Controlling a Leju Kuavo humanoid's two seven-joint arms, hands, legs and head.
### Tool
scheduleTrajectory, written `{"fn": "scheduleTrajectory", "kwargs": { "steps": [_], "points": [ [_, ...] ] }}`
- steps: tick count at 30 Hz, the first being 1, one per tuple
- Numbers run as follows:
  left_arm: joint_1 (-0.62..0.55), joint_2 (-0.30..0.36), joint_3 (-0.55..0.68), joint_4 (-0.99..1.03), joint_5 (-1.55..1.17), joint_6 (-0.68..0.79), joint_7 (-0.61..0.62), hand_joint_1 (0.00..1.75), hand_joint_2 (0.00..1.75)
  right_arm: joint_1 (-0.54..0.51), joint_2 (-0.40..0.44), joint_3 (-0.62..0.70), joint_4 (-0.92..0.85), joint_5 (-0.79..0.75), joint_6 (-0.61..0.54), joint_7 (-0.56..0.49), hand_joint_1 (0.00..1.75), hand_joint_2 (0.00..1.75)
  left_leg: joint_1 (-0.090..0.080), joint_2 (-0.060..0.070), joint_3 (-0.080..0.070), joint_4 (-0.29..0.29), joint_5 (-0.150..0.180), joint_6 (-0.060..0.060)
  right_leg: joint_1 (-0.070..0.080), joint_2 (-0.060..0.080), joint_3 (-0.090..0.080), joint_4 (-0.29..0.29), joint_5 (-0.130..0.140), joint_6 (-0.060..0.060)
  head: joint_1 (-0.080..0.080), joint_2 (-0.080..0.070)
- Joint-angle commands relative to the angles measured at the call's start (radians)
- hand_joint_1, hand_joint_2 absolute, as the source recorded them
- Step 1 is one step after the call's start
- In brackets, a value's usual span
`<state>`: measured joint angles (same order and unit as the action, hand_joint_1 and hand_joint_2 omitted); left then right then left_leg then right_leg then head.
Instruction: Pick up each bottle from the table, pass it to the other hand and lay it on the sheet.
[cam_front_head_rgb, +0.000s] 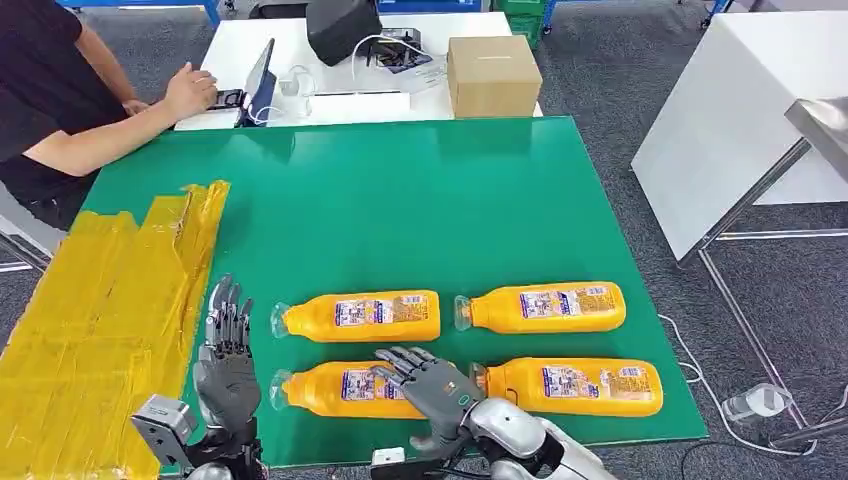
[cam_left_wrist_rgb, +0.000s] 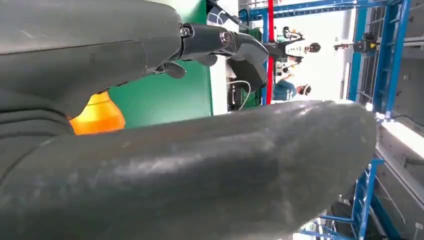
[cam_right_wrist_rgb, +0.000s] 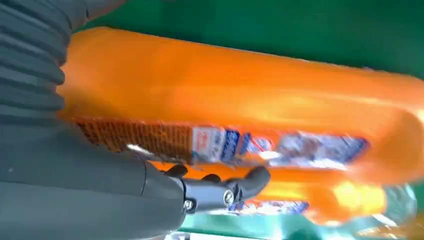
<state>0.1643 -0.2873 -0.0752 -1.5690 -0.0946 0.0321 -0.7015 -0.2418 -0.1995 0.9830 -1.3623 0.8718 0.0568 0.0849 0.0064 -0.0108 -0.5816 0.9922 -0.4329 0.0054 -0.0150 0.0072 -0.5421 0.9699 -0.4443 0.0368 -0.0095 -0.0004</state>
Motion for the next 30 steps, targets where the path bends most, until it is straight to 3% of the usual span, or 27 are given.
{"fn": "scheduleTrajectory", "kwargs": {
  "steps": [1,3,4,5,12,14,17,19,21,22,23,24,25,26,27,28,29,30],
  "points": [
    [-0.022,-0.022,0.051,0.055,-0.012,-0.025,0.003,0.0,0.0,-0.109,0.029,0.134,0.26,0.091,0.087,0.073,0.0,1.75,0.001,0.002,0.005,-0.002,-0.001,0.0,0.001,0.001,0.005,-0.003,0.0,-0.001,0.0,0.0],
    [-0.031,-0.026,0.05,0.069,-0.01,-0.036,0.003,0.0,0.0,-0.132,0.072,0.165,0.374,0.089,0.106,0.056,0.17,1.75,0.001,0.002,0.005,-0.002,0.0,0.0,0.001,0.001,0.005,-0.003,0.0,-0.001,0.0,0.0],
    [-0.036,-0.027,0.047,0.075,-0.01,-0.038,0.003,0.0,0.0,-0.142,0.091,0.183,0.424,0.083,0.117,0.043,0.8,1.75,0.002,0.004,0.009,-0.003,-0.001,-0.001,0.002,0.001,0.009,-0.005,0.0,-0.002,0.0,0.0],
    [-0.041,-0.028,0.045,0.084,-0.009,-0.039,0.003,0.0,0.0,-0.149,0.104,0.194,0.457,0.079,0.125,0.035,1.75,1.75,0.001,0.003,0.009,-0.003,0.0,-0.001,0.001,0.001,0.008,-0.004,0.0,-0.001,0.0,0.0],
    [-0.07,-0.027,0.016,0.126,0.023,-0.026,0.003,0.0,0.0,-0.19,0.237,0.287,0.728,0.047,0.136,-0.024,1.75,1.75,0.003,0.007,0.028,-0.003,-0.008,-0.001,0.003,0.007,0.012,-0.004,-0.002,-0.005,0.0,0.0],
    [-0.072,-0.029,0.018,0.124,0.037,-0.024,0.003,0.0,0.0,-0.19,0.25,0.3,0.756,0.043,0.135,-0.03,1.75,1.75,0.003,0.01,0.034,-0.003,-0.015,-0.003,0.003,0.009,0.018,-0.003,-0.004,-0.008,0.0,0.0],
    [-0.07,-0.037,0.033,0.111,0.068,-0.014,0.003,0.0,0.0,-0.189,0.257,0.314,0.778,0.035,0.124,-0.042,1.75,1.75,0.006,0.012,0.03,-0.006,-0.012,-0.005,0.006,0.011,0.014,-0.007,0.0,-0.009,0.0,0.0],
    [-0.065,-0.047,0.05,0.098,0.092,-0.004,0.003,0.0,0.0,-0.184,0.256,0.315,0.778,0.027,0.121,-0.042,1.75,1.75,0.006,0.022,0.041,0.0,-0.019,-0.004,0.005,0.021,0.021,0.0,-0.004,-0.01,0.0,0.0],
    [-0.061,-0.059,0.068,0.086,0.105,0.016,0.003,0.0,0.0,-0.174,0.256,0.312,0.779,0.024,0.113,-0.033,1.75,1.75,0.006,0.021,0.036,0.0,-0.021,-0.005,0.006,0.02,0.016,0.0,-0.003,-0.011,0.0,0.0],
    [-0.057,-0.062,0.075,0.064,0.148,0.057,0.003,0.0,0.0,-0.168,0.259,0.304,0.784,0.018,0.1,-0.023,1.75,1.75,0.007,0.019,0.033,0.0,-0.02,-0.005,0.006,0.018,0.015,-0.001,-0.003,-0.011,0.0,0.0],
    [-0.045,-0.062,0.084,0.026,0.206,0.175,0.003,0.0,0.0,-0.146,0.269,0.262,0.787,-0.008,0.063,0.004,1.75,1.75,0.006,0.025,0.052,0.005,-0.029,-0.004,0.006,0.025,0.031,0.005,-0.013,-0.011,0.0,0.0],
    [-0.034,-0.062,0.088,0.01,0.221,0.203,0.003,0.0,0.0,-0.14,0.276,0.251,0.785,-0.017,0.05,0.01,1.75,1.75,0.006,0.025,0.047,0.009,-0.029,-0.004,0.006,0.025,0.025,0.009,-0.013,-0.012,0.0,0.0],
    [-0.031,-0.061,0.092,0.006,0.222,0.201,0.003,0.0,0.0,-0.139,0.278,0.25,0.784,-0.017,0.049,0.011,1.75,1.75,0.007,0.03,0.057,0.008,-0.033,-0.005,0.006,0.03,0.037,0.008,-0.016,-0.011,0.0,0.0],
    [-0.024,-0.062,0.108,-0.017,0.243,0.229,0.003,0.0,0.0,-0.129,0.283,0.222,0.776,-0.039,0.034,0.022,1.75,1.75,0.006,0.026,0.039,0.009,-0.028,-0.007,0.006,0.026,0.025,0.01,-0.013,-0.012,0.0,0.0],
    [-0.012,-0.062,0.125,-0.062,0.299,0.314,0.003,0.0,0.0,-0.112,0.293,0.169,0.76,-0.081,-0.01,0.032,1.75,1.75,0.008,0.027,0.046,0.004,-0.03,-0.008,0.008,0.027,0.033,0.005,-0.015,-0.012,0.001,0.0],
    [0.005,-0.062,0.148,-0.104,0.322,0.377,0.003,0.0,0.0,-0.096,0.305,0.121,0.74,-0.121,-0.05,0.034,1.75,1.75,0.009,0.024,0.041,0.002,-0.027,-0.008,0.009,0.024,0.029,0.003,-0.013,-0.012,0.0,0.0],
    [0.028,-0.062,0.17,-0.15,0.351,0.41,0.003,0.0,1.75,-0.081,0.322,0.079,0.72,-0.156,-0.08,0.033,1.75,1.75,0.008,0.026,0.05,-0.001,-0.03,-0.008,0.008,0.026,0.037,0.0,-0.016,-0.012,0.0,0.0],
    [0.047,-0.062,0.192,-0.167,0.369,0.436,0.003,0.0,1.75,-0.068,0.335,0.046,0.693,-0.182,-0.113,0.026,1.75,1.75,0.009,0.024,0.044,-0.001,-0.028,-0.008,0.009,0.024,0.033,-0.001,-0.015,-0.013,0.0,0.0]
  ]
}}
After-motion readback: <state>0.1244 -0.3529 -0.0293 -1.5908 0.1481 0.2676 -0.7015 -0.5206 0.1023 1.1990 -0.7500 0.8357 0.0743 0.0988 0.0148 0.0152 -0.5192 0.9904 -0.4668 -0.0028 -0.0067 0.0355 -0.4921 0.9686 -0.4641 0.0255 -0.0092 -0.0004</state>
